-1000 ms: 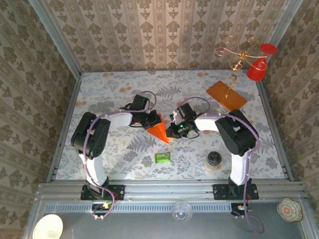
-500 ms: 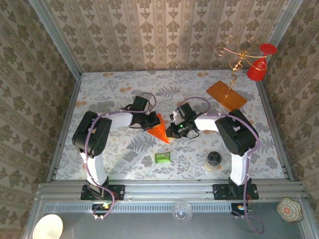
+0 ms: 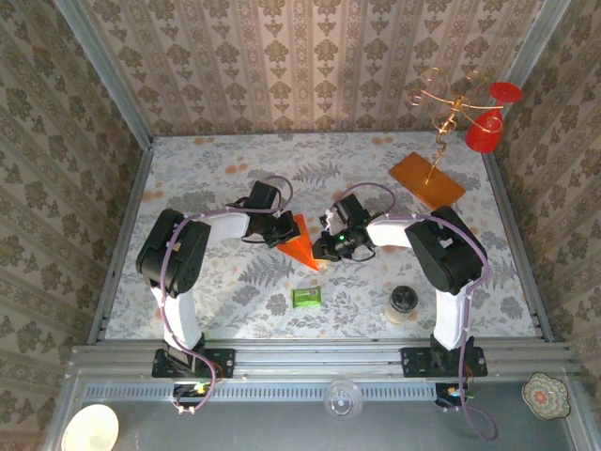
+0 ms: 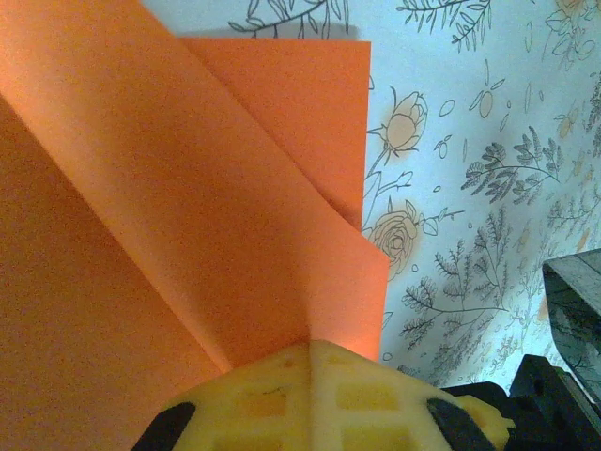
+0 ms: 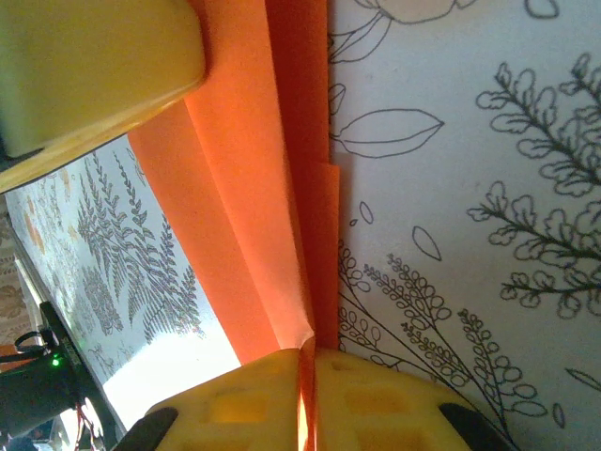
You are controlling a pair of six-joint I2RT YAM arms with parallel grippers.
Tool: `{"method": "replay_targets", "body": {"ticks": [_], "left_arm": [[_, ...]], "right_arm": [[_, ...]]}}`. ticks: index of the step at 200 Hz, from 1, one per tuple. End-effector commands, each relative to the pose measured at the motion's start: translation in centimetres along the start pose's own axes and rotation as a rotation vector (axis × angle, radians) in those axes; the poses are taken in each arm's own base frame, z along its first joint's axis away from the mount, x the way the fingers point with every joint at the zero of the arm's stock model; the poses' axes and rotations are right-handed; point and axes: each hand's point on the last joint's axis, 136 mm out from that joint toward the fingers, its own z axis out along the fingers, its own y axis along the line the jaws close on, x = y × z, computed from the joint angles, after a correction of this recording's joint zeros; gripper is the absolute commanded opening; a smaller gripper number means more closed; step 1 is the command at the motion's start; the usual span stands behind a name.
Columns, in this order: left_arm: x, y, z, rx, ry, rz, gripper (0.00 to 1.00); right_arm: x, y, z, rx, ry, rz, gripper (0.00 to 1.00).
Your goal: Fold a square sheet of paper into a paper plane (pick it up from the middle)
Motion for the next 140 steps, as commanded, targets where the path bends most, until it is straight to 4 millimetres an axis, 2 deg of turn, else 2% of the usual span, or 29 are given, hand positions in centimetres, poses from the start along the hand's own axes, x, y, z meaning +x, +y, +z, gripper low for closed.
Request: {"method": "replay_targets", "body": {"ticks": [1,38,92,140], "left_arm": [[0.3,1.5,0.7,-0.032,0.020,-0.030,0.08],[0.0,0.8,0.8,-0.010,0.023,-0.009,0.08],[0.1,1.0,1.1,-0.011,0.032,-0.007,0.09],[0.3,1.2,1.0,-0.019,0.036,-0.004,0.09]], "right_arm": [[1.7,-3.1,1.1,0.099,0.059,0.038,0.15],[1.8,-3.1,1.1,0.099,0.059,0.040,0.15],[1.6,-2.7,0.8,0.086,0.046,0.036,0.16],[-0.3,0.1,-2.4,-0.001,-0.061,0.027,0.22]]}}
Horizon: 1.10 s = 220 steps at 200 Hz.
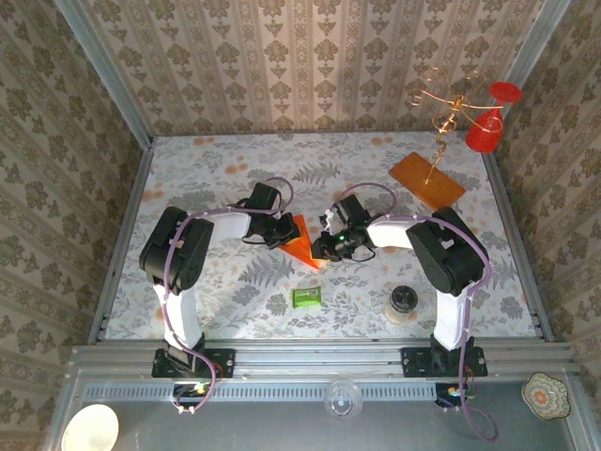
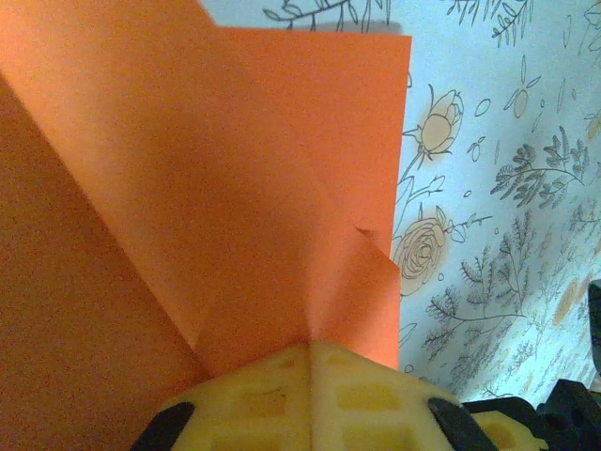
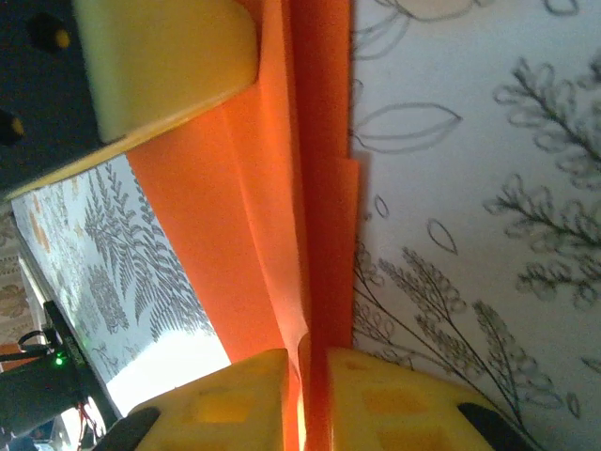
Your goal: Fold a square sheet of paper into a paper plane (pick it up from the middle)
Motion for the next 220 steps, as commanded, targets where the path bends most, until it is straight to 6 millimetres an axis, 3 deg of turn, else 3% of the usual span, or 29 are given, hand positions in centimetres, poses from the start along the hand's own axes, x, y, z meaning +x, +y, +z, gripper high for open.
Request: {"method": "replay_targets", "body": {"ticks": [1,85,145,220], "left_arm": [[0.1,0.5,0.2,-0.012,0.017,0.006,0.09],[0.2,0.4,0.0,-0.005,0.016,0.007,0.11],[0.4,0.5,-0.1,-0.004,0.019,0.004,0.13],[0.5,0.4,-0.1,-0.002,0.020,0.003,0.14]], "right_arm": [[-0.3,0.0,-1.8,0.006,-0.041,0.022,0.22],[1.4,0.8,-1.1,-0.069,0.044,0.040,0.22],[0.8,1.0,-1.7,-0.058,-0.001,0.023,0.23],[1.6,1.2,-0.3,-0.074,0.059,0.017,0.19]]}}
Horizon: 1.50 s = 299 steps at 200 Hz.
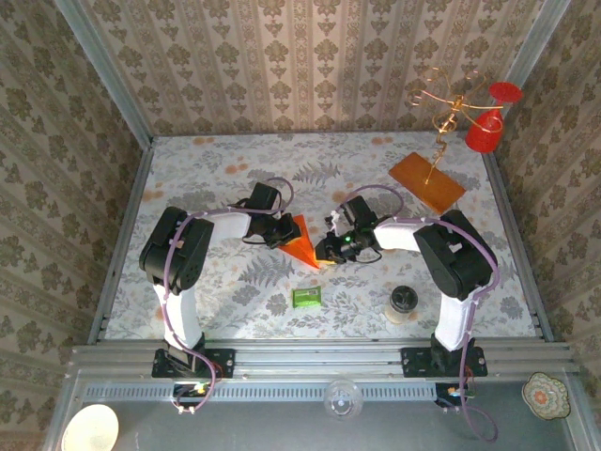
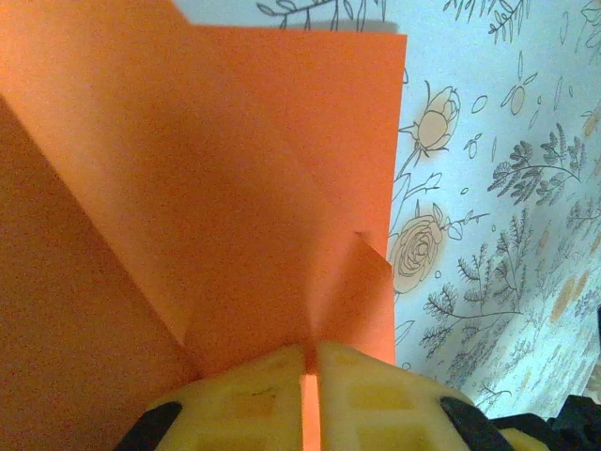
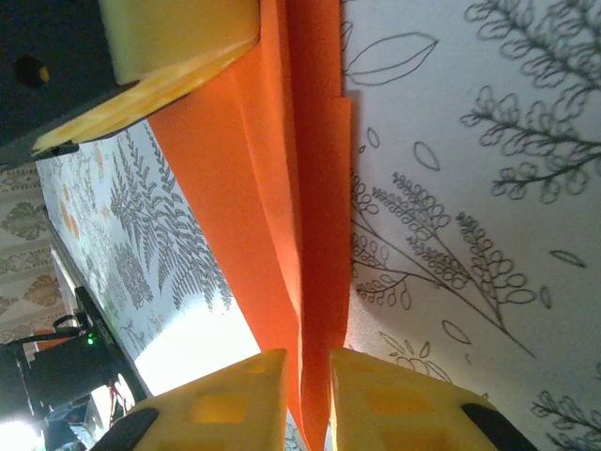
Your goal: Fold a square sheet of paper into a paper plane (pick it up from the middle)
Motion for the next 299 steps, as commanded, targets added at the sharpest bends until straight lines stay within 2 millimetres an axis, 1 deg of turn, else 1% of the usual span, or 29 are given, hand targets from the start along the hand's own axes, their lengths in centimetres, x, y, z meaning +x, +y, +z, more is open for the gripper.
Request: {"method": "replay_targets", "body": {"ticks": [1,40,73,88,103,113,129,141,154,178,199,216,249,299], "left_arm": [[0.4,0.5,-0.1,-0.007,0.014,0.003,0.14],[0.3,0.5,-0.1,-0.005,0.013,0.002,0.14],[0.4,0.6,0.0,-0.005,0.014,-0.003,0.15],[0.4,0.8,0.0,-0.009,0.015,-0.006,0.15],[0.5,0.9,0.1,-0.011,0.018,-0.009,0.15],[0.4,1.0,0.1,-0.010,0.017,-0.010,0.15],[0.4,1.0,0.0,-0.011,0.017,-0.009,0.15],[0.4,0.9,0.0,-0.011,0.016,-0.006,0.15],[0.5,1.0,0.1,-0.012,0.018,-0.008,0.15],[0.4,0.9,0.1,-0.009,0.018,-0.008,0.15],[0.5,1.0,0.1,-0.009,0.017,-0.009,0.14],[0.5,0.9,0.1,-0.007,0.019,-0.009,0.14],[0.6,0.9,0.1,-0.003,0.024,-0.010,0.14],[0.6,0.7,0.2,-0.001,0.026,-0.007,0.14]], "right_arm": [[0.4,0.6,0.6,-0.025,0.036,-0.011,0.19],[0.9,-0.2,1.0,0.006,0.054,-0.004,0.13],[1.8,-1.4,1.9,0.058,0.088,0.010,0.13],[2.0,-1.8,1.9,0.081,0.090,0.010,0.16],[1.3,-1.6,0.8,0.084,0.048,0.009,0.22],[0.4,-0.9,-0.4,0.073,-0.003,-0.002,0.25],[-1.1,-0.4,-2.4,0.095,-0.083,-0.015,0.31],[-1.9,0.0,-3.4,0.110,-0.124,-0.032,0.32],[-2.5,0.4,-3.7,0.111,-0.135,-0.050,0.32],[-3.3,1.8,-2.6,0.039,-0.108,-0.060,0.26],[-3.1,3.0,-1.0,-0.003,-0.061,-0.079,0.20],[-3.0,3.4,0.0,-0.017,-0.035,-0.087,0.17],[-3.1,3.2,1.2,-0.022,-0.012,-0.080,0.16],[-2.1,1.6,2.5,0.015,0.033,-0.055,0.15]]}}
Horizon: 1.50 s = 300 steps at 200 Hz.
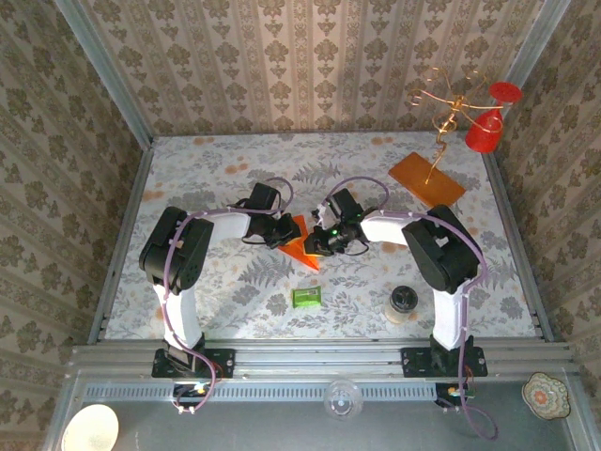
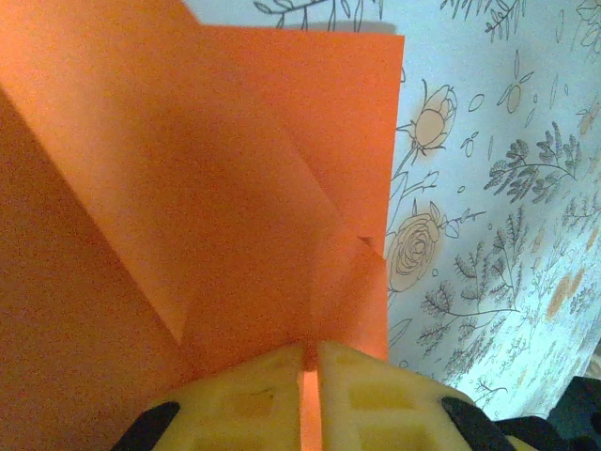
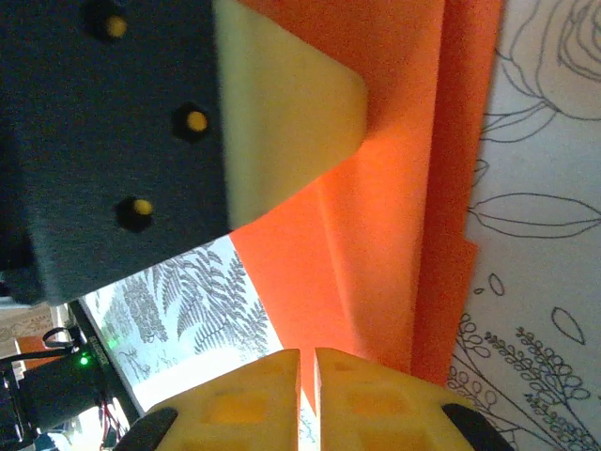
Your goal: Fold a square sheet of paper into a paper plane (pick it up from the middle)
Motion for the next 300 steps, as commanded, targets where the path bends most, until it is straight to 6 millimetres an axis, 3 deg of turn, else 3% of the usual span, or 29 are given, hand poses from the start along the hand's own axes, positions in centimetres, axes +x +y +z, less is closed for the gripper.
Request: {"method": "replay_targets", "body": {"ticks": [1,88,124,177,233,300], "left_arm": [[0.6,0.8,0.2,-0.011,0.023,-0.006,0.14],[0.7,1.9,0.9,-0.032,0.034,-0.027,0.14],[1.0,2.6,0.9,-0.047,0.035,-0.044,0.14],[1.1,2.3,0.3,-0.037,0.029,-0.038,0.14],[1.1,1.5,0.1,-0.008,0.031,-0.030,0.15],[1.6,0.8,-0.2,0.009,0.039,-0.018,0.15]], "right_arm": [[0.5,-0.2,0.7,-0.001,0.035,0.008,0.15],[2.4,-1.9,1.5,0.020,0.085,0.043,0.15],[2.8,-1.4,1.2,0.000,0.096,0.036,0.15],[2.9,0.6,-0.7,-0.047,0.065,0.006,0.17],[4.7,-0.3,-0.3,-0.050,0.101,0.034,0.16],[5.4,-1.1,0.8,-0.034,0.131,0.044,0.17]]}}
